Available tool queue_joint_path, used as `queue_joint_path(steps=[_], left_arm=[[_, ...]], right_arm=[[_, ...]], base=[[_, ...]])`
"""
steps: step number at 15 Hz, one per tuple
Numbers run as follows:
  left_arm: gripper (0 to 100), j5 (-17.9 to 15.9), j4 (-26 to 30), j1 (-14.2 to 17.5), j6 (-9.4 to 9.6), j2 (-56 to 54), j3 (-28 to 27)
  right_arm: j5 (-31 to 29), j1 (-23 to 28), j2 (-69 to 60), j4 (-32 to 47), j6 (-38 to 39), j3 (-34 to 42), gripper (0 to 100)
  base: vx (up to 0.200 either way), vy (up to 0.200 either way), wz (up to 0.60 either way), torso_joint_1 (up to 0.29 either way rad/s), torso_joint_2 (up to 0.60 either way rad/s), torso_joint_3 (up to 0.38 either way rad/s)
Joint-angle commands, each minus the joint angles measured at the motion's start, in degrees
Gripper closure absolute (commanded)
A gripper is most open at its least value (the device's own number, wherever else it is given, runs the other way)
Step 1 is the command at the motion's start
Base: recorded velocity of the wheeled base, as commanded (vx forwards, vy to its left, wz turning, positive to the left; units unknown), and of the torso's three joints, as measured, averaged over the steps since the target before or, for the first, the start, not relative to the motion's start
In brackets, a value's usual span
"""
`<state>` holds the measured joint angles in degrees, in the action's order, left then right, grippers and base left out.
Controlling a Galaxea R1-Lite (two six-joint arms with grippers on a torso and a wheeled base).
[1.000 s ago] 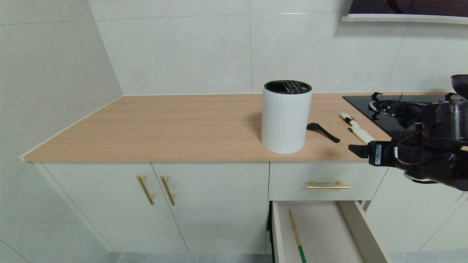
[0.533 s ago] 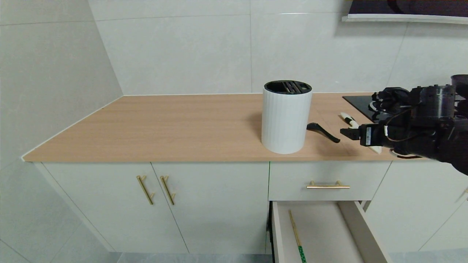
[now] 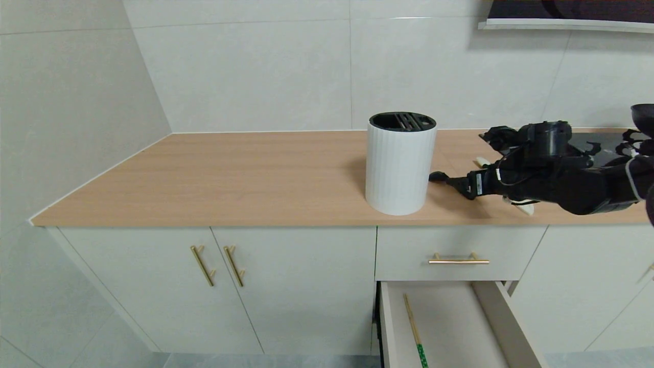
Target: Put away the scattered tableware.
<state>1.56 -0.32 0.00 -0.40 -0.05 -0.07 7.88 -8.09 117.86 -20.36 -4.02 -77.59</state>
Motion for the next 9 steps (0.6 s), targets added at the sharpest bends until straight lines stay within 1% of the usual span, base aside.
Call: queue_joint_path(steps=[1, 6, 9], left_arm=[[0, 0.0, 0.0, 0.0, -0.04, 0.0, 0.0], [0, 0.1, 0.0, 0.0, -0.04, 0.0, 0.0], [0, 0.0, 0.0, 0.0, -0.04, 0.0, 0.0]], right_arm=[[-0.3, 0.0, 6.2, -0.5, -0.1, -2.3, 0], [-0.8, 0.3, 8.4, -1.9, 0.1, -4.2, 0], [-4.0, 0.5, 10.7, -1.9, 0.2, -7.1, 0]], base=[[0.0, 0.0, 0.0, 0.0, 0.0, 0.0], [0.0, 0.0, 0.0, 0.0, 0.0, 0.0], [0.0, 0.0, 0.0, 0.0, 0.0, 0.0]])
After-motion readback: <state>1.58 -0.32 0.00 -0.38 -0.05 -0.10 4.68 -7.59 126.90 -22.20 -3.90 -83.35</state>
